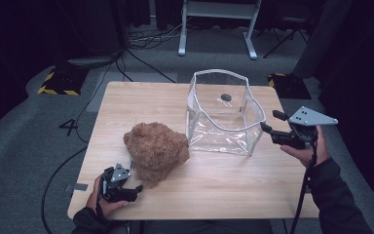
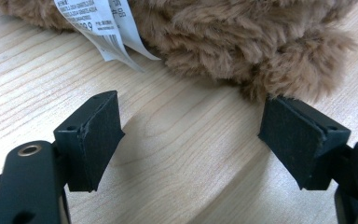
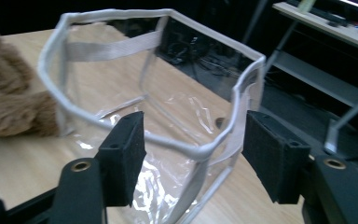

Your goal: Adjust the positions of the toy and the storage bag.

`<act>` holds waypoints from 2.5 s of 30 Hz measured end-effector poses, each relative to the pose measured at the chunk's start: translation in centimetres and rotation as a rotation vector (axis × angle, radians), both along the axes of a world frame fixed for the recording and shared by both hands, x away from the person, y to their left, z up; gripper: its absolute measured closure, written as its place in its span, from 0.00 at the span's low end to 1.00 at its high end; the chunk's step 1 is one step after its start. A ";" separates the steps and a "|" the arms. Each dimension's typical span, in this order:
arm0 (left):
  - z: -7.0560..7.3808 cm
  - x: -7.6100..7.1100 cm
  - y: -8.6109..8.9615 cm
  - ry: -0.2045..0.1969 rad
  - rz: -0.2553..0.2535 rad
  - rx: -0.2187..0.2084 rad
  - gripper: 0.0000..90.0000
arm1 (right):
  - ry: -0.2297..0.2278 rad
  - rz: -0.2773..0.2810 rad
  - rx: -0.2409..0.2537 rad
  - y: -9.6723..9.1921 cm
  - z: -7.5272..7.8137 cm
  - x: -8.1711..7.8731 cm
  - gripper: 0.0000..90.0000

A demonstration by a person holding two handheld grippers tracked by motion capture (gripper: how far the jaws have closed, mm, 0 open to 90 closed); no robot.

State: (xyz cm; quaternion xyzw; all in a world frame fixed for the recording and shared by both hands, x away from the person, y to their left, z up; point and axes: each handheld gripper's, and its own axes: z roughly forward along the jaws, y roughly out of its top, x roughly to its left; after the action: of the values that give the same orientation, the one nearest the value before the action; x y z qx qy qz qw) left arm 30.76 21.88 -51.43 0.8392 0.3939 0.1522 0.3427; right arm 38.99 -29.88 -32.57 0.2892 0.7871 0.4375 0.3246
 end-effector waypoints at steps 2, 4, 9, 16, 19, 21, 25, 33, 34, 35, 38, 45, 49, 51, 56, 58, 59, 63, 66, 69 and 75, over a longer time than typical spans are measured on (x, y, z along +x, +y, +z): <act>0.0 0.0 0.0 0.000 0.000 0.000 0.23 | 0.009 -0.022 0.009 0.3 0.3 0.6 0.42; 0.0 0.0 0.0 0.000 0.000 0.000 0.23 | 0.025 -0.039 0.009 0.7 0.4 1.3 0.42; 0.0 0.0 0.0 -0.001 0.002 0.002 0.23 | 0.068 -0.095 -0.027 1.9 0.3 3.1 0.43; 0.2 -0.4 -0.3 -0.027 -0.009 -0.016 0.25 | 0.172 -0.214 -0.096 2.9 -0.9 5.6 0.54; 0.7 -0.9 0.0 -0.075 0.001 -0.100 0.26 | 0.206 -0.222 -0.094 3.0 -1.2 6.0 0.61; 1.1 -1.1 0.1 -0.097 0.016 -0.126 0.25 | 0.219 -0.220 -0.105 3.3 -1.2 6.0 0.68; 2.0 -1.4 -0.6 -0.141 0.047 -0.129 0.24 | 0.236 -0.208 -0.168 3.8 -1.3 6.1 0.76; 4.5 -1.3 -1.6 -0.205 0.034 -0.127 0.22 | 0.224 -0.203 -0.214 3.9 -1.1 6.1 0.92; 4.9 -1.3 -1.8 -0.213 0.028 -0.124 0.21 | 0.224 -0.203 -0.220 3.9 -1.1 6.1 0.93; 4.9 -1.3 -1.8 -0.213 0.028 -0.124 0.21 | 0.224 -0.203 -0.220 3.9 -1.1 6.1 0.93; 5.9 -1.0 -2.2 -0.224 0.019 -0.128 0.20 | 0.217 -0.199 -0.233 3.7 -1.1 6.2 0.95; 7.5 0.2 -3.9 -0.219 0.019 -0.131 0.18 | 0.229 -0.204 -0.197 2.6 -1.1 6.2 0.96; 7.6 0.4 -4.7 -0.236 0.006 -0.143 0.17 | 0.232 -0.185 -0.187 2.3 -1.0 5.7 0.96; 7.7 0.4 -4.7 -0.241 0.004 -0.145 0.18 | 0.236 -0.180 -0.184 2.2 -1.0 5.5 0.96; 9.5 -0.3 -4.4 -0.302 0.008 -0.196 0.18 | 0.245 -0.173 -0.186 2.1 -1.0 5.4 0.96; 9.6 -0.6 -4.9 -0.320 -0.009 -0.184 0.18 | 0.246 -0.173 -0.184 2.1 -1.0 5.4 0.96; 9.6 -0.5 -5.2 -0.324 -0.013 -0.175 0.18 | 0.246 -0.173 -0.183 2.1 -1.0 5.4 0.96; 10.1 -0.4 -5.8 -0.360 -0.007 -0.146 0.17 | 0.255 -0.172 -0.176 2.1 -1.0 5.5 0.96; 10.8 -0.6 -5.7 -0.404 0.005 -0.145 0.17 | 0.262 -0.172 -0.183 2.4 -0.8 5.6 0.96; 10.9 -0.3 -5.7 -0.398 -0.005 -0.156 0.17 | 0.265 -0.167 -0.191 2.8 -0.7 5.5 0.96; 10.2 0.7 -7.1 -0.334 -0.100 -0.140 0.10 | 0.274 -0.162 -0.180 2.5 -0.7 5.4 0.96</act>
State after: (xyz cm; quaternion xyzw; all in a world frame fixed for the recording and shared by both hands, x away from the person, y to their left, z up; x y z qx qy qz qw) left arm 31.50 14.76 -41.19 0.7949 0.2987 0.2445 0.4681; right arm 44.41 -27.41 -33.24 0.3785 0.8340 0.2942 0.2731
